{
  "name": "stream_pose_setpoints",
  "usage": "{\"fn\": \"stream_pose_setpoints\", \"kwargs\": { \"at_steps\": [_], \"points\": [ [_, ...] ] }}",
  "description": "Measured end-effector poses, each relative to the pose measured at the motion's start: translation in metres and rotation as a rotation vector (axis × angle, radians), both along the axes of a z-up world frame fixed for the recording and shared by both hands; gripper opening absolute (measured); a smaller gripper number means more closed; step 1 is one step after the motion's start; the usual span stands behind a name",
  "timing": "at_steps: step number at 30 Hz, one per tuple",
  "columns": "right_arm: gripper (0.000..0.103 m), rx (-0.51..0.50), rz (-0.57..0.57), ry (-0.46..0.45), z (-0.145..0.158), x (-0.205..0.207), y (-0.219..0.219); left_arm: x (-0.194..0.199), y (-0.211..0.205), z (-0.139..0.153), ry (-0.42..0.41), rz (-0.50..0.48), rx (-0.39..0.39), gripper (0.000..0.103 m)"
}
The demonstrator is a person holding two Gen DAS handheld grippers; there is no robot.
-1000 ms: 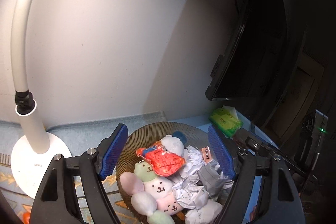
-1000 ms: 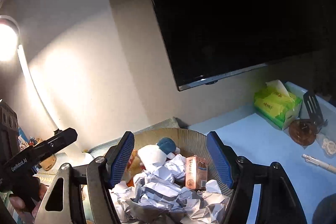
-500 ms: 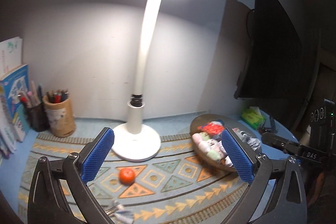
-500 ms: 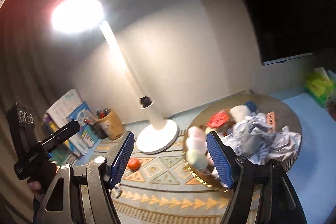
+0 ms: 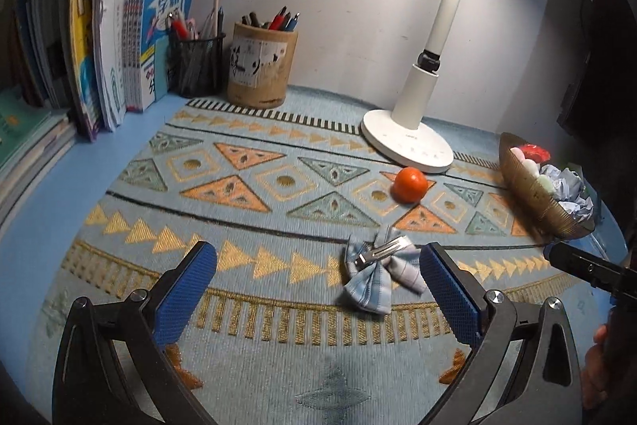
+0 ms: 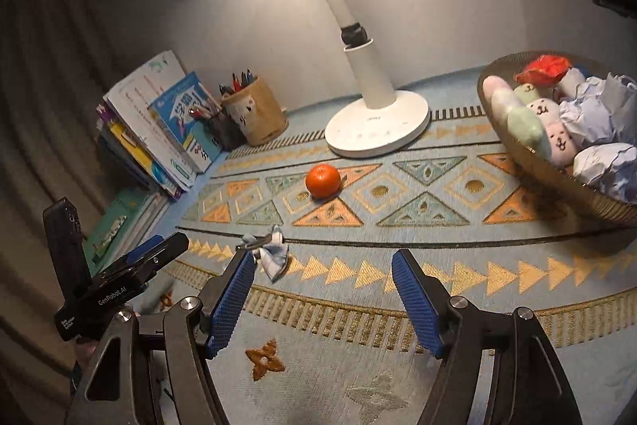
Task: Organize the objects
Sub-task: 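Move both grippers back toward the plaid bow and the orange, then grasp the blue plaid bow with the left gripper while the right grasps the orange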
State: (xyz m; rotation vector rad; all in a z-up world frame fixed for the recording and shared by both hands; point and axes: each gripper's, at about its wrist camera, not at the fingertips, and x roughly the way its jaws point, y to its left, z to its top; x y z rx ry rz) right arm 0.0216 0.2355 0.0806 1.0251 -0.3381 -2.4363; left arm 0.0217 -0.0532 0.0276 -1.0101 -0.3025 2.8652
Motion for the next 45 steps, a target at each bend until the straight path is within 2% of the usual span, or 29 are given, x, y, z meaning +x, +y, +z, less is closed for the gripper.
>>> {"fn": "stream_pose_setpoints", "kwargs": {
  "at_steps": [6, 10, 12, 18, 24, 29, 33, 37, 40, 45],
  "points": [
    [0.07, 0.026, -0.018, -0.076, -0.035, -0.013, -0.004, 0.006, 0.009, -0.002, 0.018, -0.01, -0.045, 0.102],
    [0.075, 0.008, -0.035, -0.092, -0.036, -0.017, 0.002, 0.007, 0.021, -0.003, 0.019, -0.033, -0.095, 0.102],
    [0.078, -0.001, -0.043, -0.105, -0.037, -0.018, 0.004, 0.006, 0.022, -0.004, 0.015, -0.04, -0.095, 0.102],
    [0.08, -0.009, -0.061, -0.119, -0.036, -0.021, 0.009, 0.006, 0.021, -0.006, -0.005, -0.055, -0.088, 0.102],
    [0.08, 0.119, 0.001, -0.173, -0.03, -0.036, -0.017, -0.002, 0.035, -0.011, -0.076, -0.14, -0.129, 0.102],
    [0.08, 0.245, 0.041, -0.094, -0.01, -0.061, -0.045, -0.014, 0.041, -0.016, -0.137, -0.159, -0.11, 0.102],
    [0.08, 0.234, 0.063, -0.097, -0.015, -0.094, -0.061, -0.027, 0.054, -0.021, -0.183, -0.187, -0.129, 0.102],
    [0.08, 0.276, 0.078, -0.088, -0.022, -0.12, -0.083, -0.04, 0.07, -0.027, -0.21, -0.218, -0.154, 0.101],
    [0.079, 0.326, 0.068, -0.082, -0.031, -0.135, -0.096, -0.045, 0.078, -0.032, -0.232, -0.232, -0.184, 0.089],
    [0.065, 0.332, 0.096, -0.08, -0.042, -0.145, -0.106, -0.044, 0.077, -0.031, -0.216, -0.219, -0.199, 0.066]
  ]
}}
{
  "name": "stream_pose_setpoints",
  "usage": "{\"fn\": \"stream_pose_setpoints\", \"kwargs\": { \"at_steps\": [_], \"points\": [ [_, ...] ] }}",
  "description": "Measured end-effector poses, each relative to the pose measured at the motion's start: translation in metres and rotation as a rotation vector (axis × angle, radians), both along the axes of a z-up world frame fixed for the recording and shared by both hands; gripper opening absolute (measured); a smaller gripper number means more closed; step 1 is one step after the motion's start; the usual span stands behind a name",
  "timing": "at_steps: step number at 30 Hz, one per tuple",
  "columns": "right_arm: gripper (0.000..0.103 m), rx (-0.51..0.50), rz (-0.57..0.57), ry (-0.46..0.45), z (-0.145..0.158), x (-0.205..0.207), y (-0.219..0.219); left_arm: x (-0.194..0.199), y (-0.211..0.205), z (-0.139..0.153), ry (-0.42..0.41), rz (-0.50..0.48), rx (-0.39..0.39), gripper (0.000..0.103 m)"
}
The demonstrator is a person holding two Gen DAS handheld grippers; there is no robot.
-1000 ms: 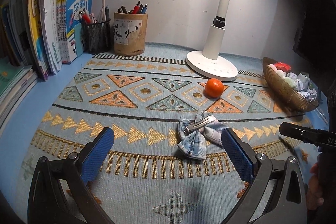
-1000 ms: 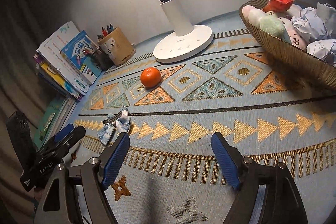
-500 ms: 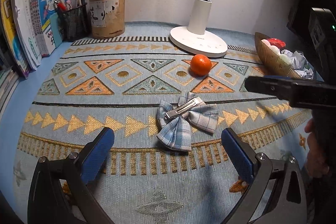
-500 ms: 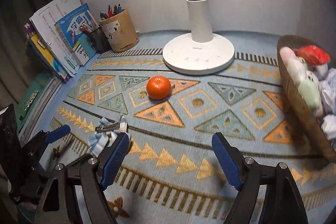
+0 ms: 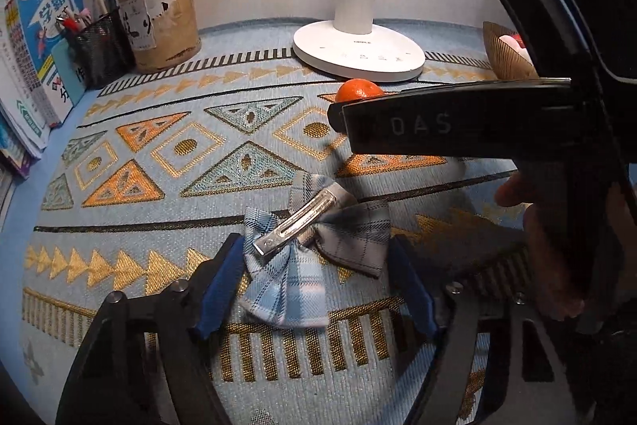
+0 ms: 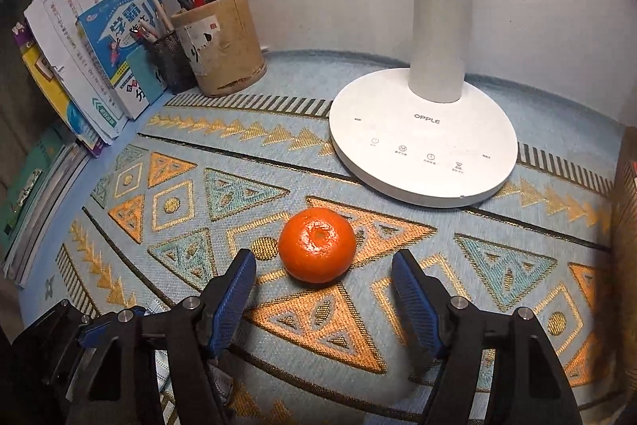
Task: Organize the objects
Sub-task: 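Grasp the blue plaid bow with the left gripper while the right grasps the orange, then carry the bow and orange over the amber bowl and open both grippers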
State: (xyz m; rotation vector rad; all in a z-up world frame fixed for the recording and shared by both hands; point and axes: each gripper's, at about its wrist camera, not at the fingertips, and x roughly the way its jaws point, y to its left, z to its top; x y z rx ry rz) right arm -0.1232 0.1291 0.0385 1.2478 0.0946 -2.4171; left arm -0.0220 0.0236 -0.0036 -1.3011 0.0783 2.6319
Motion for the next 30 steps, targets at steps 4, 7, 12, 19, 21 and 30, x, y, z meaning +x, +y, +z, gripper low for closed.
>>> {"fn": "stream_pose_setpoints", "kwargs": {
  "at_steps": [4, 7, 12, 19, 21, 30],
  "points": [
    [0.044, 0.03, 0.004, 0.009, -0.005, -0.002, -0.006, 0.002, -0.003, 0.002, 0.019, 0.001, 0.017, 0.042],
    [0.039, 0.028, 0.007, 0.017, -0.005, 0.0, -0.005, 0.004, -0.006, 0.003, 0.023, -0.013, 0.051, 0.032],
    [0.038, -0.026, -0.004, 0.031, 0.004, 0.012, 0.008, 0.02, -0.009, 0.016, 0.125, -0.073, 0.126, 0.03],
    [0.038, -0.121, -0.058, 0.056, 0.029, 0.058, 0.054, 0.027, -0.01, 0.023, 0.18, -0.073, 0.142, 0.03],
    [0.038, -0.148, -0.084, 0.076, 0.038, 0.078, 0.074, 0.027, -0.008, 0.024, 0.18, -0.068, 0.132, 0.03],
    [0.038, -0.199, -0.256, 0.281, 0.114, 0.139, 0.177, 0.031, 0.048, 0.108, 0.333, -0.185, 0.189, 0.03]
  ]
}}
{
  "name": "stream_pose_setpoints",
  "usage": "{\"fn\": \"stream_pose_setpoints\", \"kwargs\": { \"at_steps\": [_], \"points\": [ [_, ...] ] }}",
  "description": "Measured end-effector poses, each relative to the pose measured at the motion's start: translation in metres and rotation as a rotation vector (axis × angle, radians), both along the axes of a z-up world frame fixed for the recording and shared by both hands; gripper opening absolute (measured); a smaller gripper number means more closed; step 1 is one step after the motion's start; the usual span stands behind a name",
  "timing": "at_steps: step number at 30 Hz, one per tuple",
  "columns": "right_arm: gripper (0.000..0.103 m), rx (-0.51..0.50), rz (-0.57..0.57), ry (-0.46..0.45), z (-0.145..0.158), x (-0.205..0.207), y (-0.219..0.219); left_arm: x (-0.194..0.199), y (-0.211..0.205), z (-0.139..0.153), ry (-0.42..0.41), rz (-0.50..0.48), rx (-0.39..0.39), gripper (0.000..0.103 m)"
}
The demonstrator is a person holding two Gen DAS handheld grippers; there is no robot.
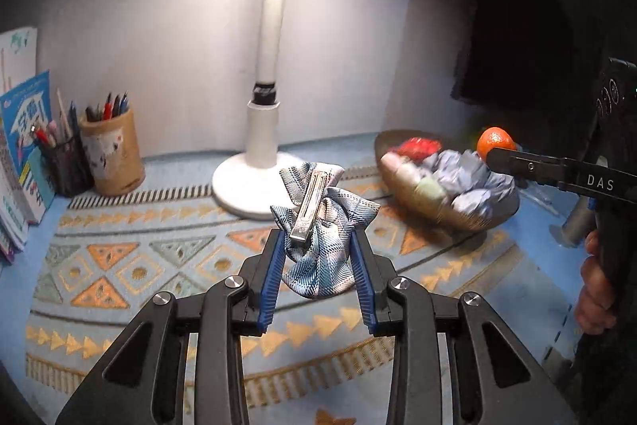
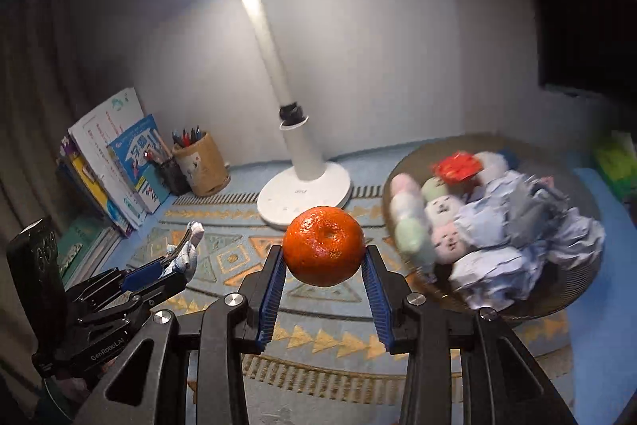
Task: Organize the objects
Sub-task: 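Carry the bow and orange over the amber bowl and open both grippers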
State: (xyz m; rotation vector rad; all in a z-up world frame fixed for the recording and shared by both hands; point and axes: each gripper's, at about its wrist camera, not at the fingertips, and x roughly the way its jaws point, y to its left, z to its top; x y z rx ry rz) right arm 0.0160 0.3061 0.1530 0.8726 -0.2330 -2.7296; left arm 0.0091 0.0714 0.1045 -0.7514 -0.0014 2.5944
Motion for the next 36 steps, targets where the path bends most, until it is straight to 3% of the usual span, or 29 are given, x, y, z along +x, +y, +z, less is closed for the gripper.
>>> {"fn": "stream_pose_setpoints", "kwargs": {
  "at_steps": [6, 12, 18, 22, 34, 36],
  "points": [
    [0.038, -0.024, -0.181, 0.16, 0.063, 0.015, 0.067, -0.03, 0.057, 0.059, 0.09, -0.083, 0.052, 0.03],
    [0.038, -0.062, -0.334, 0.179, 0.084, -0.004, 0.117, -0.072, 0.12, 0.077, 0.108, -0.162, 0.091, 0.03],
    [0.038, -0.087, -0.419, 0.132, 0.068, -0.035, 0.15, -0.105, 0.167, 0.058, 0.07, -0.196, 0.107, 0.03],
    [0.038, -0.07, -0.441, 0.109, 0.051, -0.053, 0.159, -0.118, 0.189, 0.037, 0.045, -0.207, 0.069, 0.03],
    [0.039, -0.14, -0.42, 0.035, 0.003, -0.08, 0.182, -0.127, 0.203, 0.009, 0.018, -0.247, 0.022, 0.031],
    [0.046, -0.16, -0.413, 0.015, -0.003, -0.085, 0.185, -0.123, 0.205, 0.007, 0.025, -0.242, 0.023, 0.046]
  ]
}}
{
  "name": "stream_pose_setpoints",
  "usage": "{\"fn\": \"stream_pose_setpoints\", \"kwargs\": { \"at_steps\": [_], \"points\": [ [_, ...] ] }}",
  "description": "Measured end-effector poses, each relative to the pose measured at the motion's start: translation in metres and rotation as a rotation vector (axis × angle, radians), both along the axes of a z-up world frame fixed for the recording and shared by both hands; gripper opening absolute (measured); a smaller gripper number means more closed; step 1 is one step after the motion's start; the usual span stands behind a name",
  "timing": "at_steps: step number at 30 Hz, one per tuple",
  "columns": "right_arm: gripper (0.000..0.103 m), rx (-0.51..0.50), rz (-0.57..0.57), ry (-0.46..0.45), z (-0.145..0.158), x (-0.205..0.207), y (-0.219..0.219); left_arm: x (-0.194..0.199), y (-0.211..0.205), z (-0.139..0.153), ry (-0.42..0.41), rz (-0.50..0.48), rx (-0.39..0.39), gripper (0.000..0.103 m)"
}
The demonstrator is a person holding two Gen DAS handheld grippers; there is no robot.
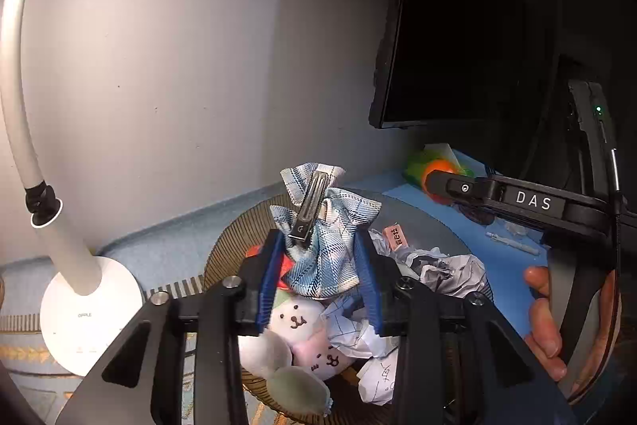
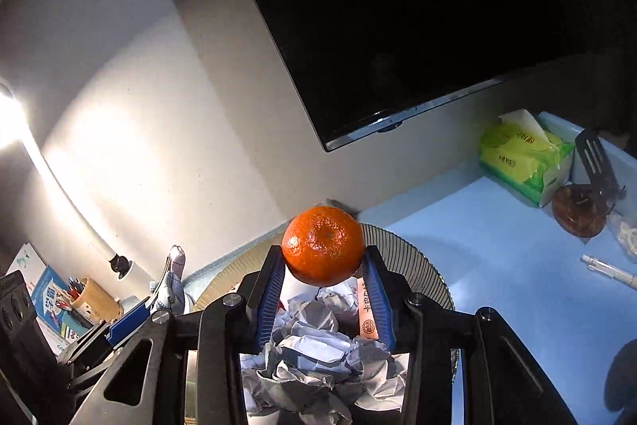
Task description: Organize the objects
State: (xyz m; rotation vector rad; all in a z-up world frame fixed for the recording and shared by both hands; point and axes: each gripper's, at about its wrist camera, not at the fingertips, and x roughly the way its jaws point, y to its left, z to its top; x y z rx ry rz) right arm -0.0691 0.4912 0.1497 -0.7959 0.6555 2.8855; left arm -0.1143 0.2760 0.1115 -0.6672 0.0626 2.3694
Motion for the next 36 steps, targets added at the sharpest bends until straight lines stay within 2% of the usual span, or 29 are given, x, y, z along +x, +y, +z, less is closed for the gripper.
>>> {"fn": "stream_pose_setpoints", "kwargs": {
  "at_steps": [1, 2, 3, 8, 14, 21, 24, 28, 32, 36],
  "points": [
    [0.052, -0.014, 0.0, -0.008, -0.004, -0.002, 0.002, 0.001, 0.0, -0.001, 0.005, 0.001, 0.008, 0.053],
    [0.064, -0.029, 0.0, -0.015, -0.007, -0.003, 0.005, 0.001, 0.003, -0.001, 0.007, 0.011, 0.01, 0.077],
    [0.065, -0.04, -0.001, -0.007, -0.008, -0.002, 0.006, 0.002, 0.002, -0.001, 0.012, 0.015, 0.019, 0.087],
    [0.065, -0.023, 0.009, 0.049, -0.002, 0.007, 0.004, 0.002, -0.005, 0.005, 0.019, 0.017, 0.048, 0.087],
    [0.065, 0.0, 0.035, 0.06, -0.003, 0.008, -0.006, -0.012, -0.033, 0.006, -0.03, 0.058, 0.121, 0.086],
    [0.065, 0.118, 0.03, 0.092, -0.003, 0.012, -0.02, -0.005, -0.057, 0.022, -0.01, 0.125, 0.187, 0.086],
    [0.065, 0.13, 0.036, 0.137, 0.007, 0.025, -0.028, 0.017, -0.073, 0.034, 0.023, 0.139, 0.184, 0.086],
    [0.065, 0.062, 0.1, 0.149, 0.017, 0.054, -0.04, 0.046, -0.098, 0.046, 0.053, 0.167, 0.151, 0.086],
    [0.066, 0.031, 0.122, 0.111, 0.029, 0.086, -0.058, 0.082, -0.133, 0.059, 0.066, 0.201, 0.144, 0.087],
    [0.066, 0.01, 0.163, 0.091, 0.037, 0.127, -0.087, 0.122, -0.163, 0.06, 0.107, 0.242, 0.107, 0.087]
  ]
}}
